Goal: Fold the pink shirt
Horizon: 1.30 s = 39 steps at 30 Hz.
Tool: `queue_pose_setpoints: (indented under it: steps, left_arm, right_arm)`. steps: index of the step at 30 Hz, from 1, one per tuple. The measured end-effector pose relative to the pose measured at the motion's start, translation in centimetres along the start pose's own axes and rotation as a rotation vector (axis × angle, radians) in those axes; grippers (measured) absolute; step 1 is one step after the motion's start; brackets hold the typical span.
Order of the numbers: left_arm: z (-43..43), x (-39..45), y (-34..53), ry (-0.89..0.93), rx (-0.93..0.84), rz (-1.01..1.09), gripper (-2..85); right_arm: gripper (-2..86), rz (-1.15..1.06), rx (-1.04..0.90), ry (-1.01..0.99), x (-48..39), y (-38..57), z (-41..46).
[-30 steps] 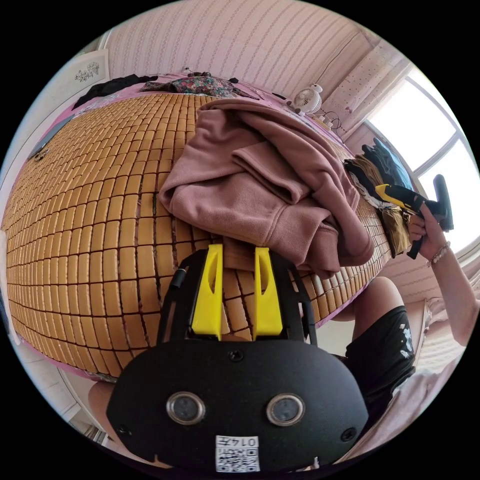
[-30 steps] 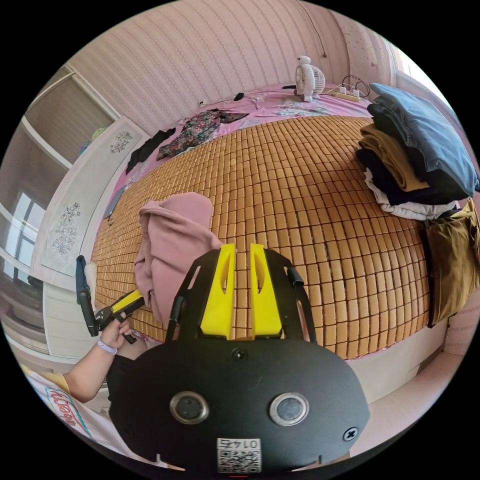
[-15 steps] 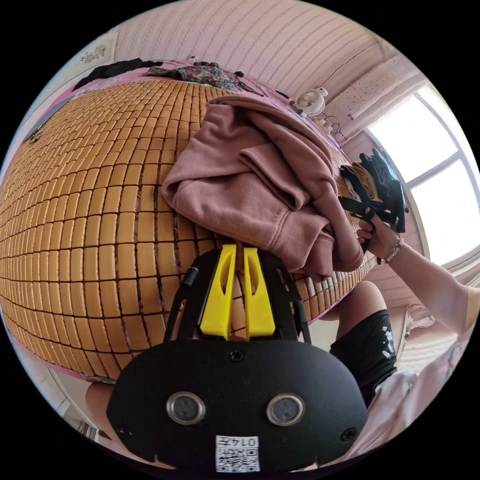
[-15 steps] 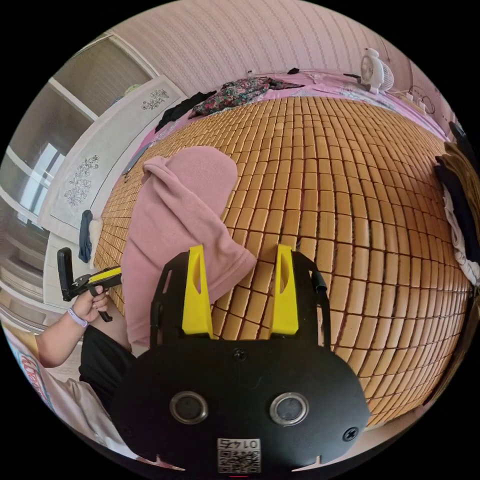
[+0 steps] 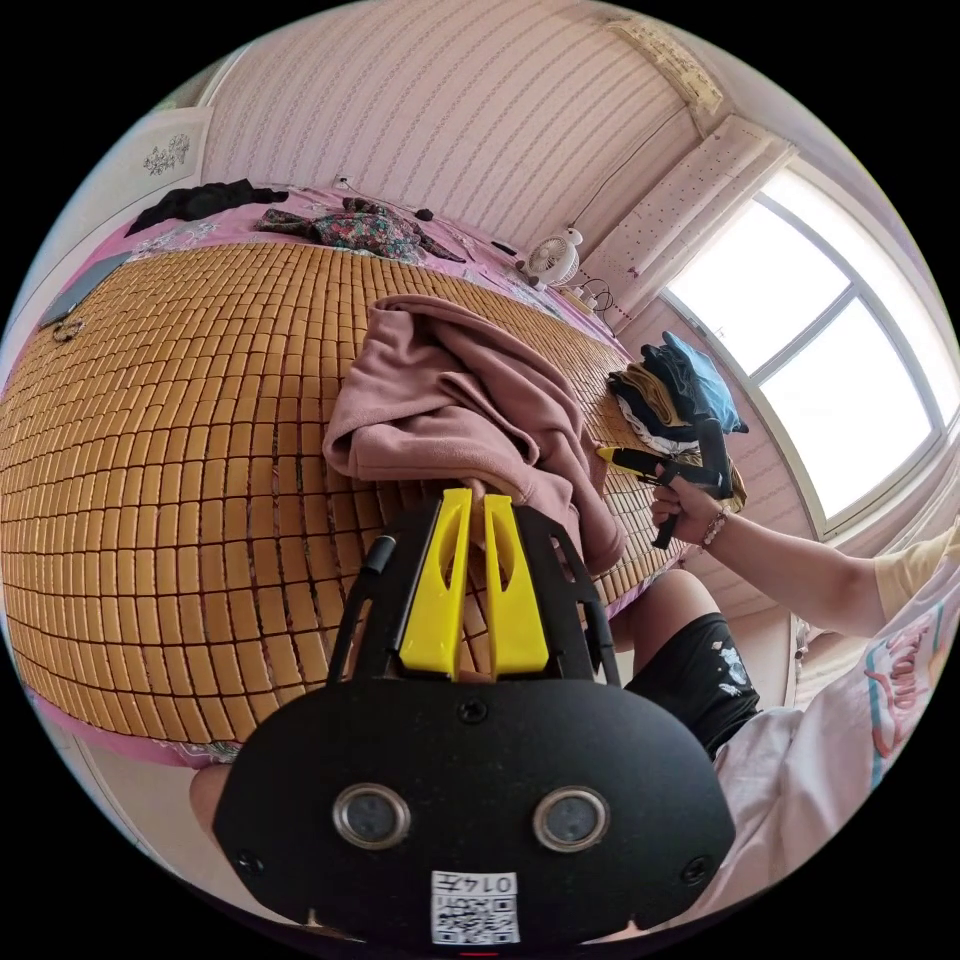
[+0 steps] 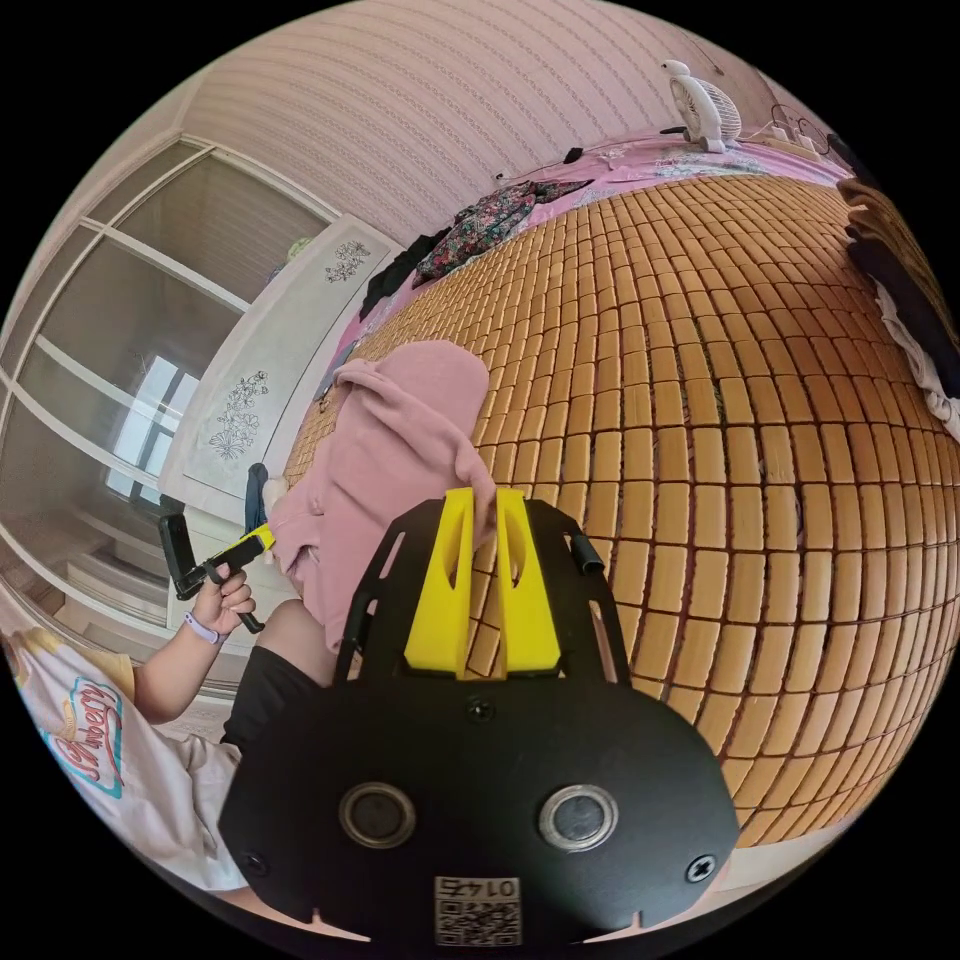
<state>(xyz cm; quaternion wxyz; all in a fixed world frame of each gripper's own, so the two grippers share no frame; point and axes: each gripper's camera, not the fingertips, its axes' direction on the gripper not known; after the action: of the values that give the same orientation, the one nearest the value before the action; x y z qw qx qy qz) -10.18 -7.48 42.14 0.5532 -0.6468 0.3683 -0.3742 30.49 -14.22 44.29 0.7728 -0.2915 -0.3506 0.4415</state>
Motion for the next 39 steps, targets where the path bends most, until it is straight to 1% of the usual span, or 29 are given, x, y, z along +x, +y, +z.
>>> queue_pose_setpoints:
  steps: [1,2,3,4,7,11,12,13,14,17,19,21,23,24,25,27,30,33,36,39]
  left_arm:
    - [-0.9,0.5,0.2,-0.014,0.018,0.002,0.0]
    - [-2.7,1.5,0.5,-0.059,0.057,0.014,0.0]
    - [-4.5,2.7,0.6,-0.106,0.090,0.040,-0.1]
    - [-5.5,3.3,0.6,-0.123,0.105,0.051,-0.1]
    - [-10.4,5.7,-0.4,-0.150,0.169,0.094,-0.2]
    - [-18.8,9.3,-2.4,-0.190,0.287,0.176,-0.2]
    - [-21.5,10.5,-2.8,-0.224,0.323,0.201,-0.3]
    - [-22.8,11.0,-2.9,-0.243,0.340,0.210,-0.3]
    - [-25.5,12.0,-3.1,-0.272,0.379,0.224,-0.3]
    - [-32.5,13.9,-2.6,-0.271,0.513,0.206,-0.3]
    - [-36.7,14.8,-2.0,-0.251,0.605,0.177,-0.4]
    - [-42.5,16.1,-0.8,-0.184,0.751,0.156,-0.4]
    - [-46.2,17.4,-0.3,-0.157,0.790,0.148,-0.5]
    - [-47.6,18.5,-0.2,-0.194,0.778,0.158,-0.5]
    - [-48.4,19.3,0.2,-0.193,0.814,0.193,-0.5]
    - [-52.3,22.6,1.8,-0.198,0.932,0.271,-0.5]
    - [-57.4,27.0,3.2,-0.202,1.035,0.364,-0.5]
    - [-62.1,30.7,4.8,-0.194,1.159,0.433,-0.5]
    - [-66.2,33.4,5.7,-0.154,1.237,0.489,-0.5]
    - [-69.6,35.4,6.5,-0.147,1.331,0.526,-0.5]
  right_arm:
    - [2.4,0.044,0.029,-0.101,0.1,0.3,-1.2]
    - [2.2,0.059,0.049,-0.163,0.1,0.5,-1.9]
    - [1.7,0.078,0.090,-0.274,-0.2,0.6,-3.3]
    - [1.6,0.069,0.128,-0.353,-1.0,0.5,-5.0]
    - [1.4,-0.016,0.219,-0.488,-4.5,-0.4,-9.9]
    - [1.2,-0.130,0.377,-0.539,-9.7,-0.8,-17.4]
    - [1.1,-0.153,0.394,-0.534,-11.4,-0.8,-19.8]
    - [1.1,-0.194,0.383,-0.456,-13.3,-0.7,-21.8]
    - [1.1,-0.228,0.389,-0.440,-14.2,-0.6,-22.8]
    - [1.0,-0.301,0.471,-0.489,-17.7,0.8,-27.9]
    - [1.0,-0.321,0.586,-0.530,-20.1,2.3,-32.1]
    - [0.9,-0.348,0.653,-0.549,-22.0,3.3,-35.2]
    - [0.9,-0.402,0.680,-0.543,-24.5,4.4,-37.9]
    - [0.9,-0.457,0.704,-0.542,-26.4,5.4,-39.5]
    - [0.9,-0.488,0.764,-0.534,-28.2,6.7,-41.3]
    - [0.9,-0.552,0.824,-0.517,-30.8,8.5,-44.1]
    - [0.9,-0.640,0.886,-0.423,-35.1,11.3,-48.0]
    - [0.9,-0.769,0.979,-0.430,-38.6,14.6,-51.4]
    - [0.9,-0.873,1.057,-0.358,-42.5,17.6,-54.1]
    - [0.9,-1.011,1.140,-0.330,-45.9,20.3,-56.7]
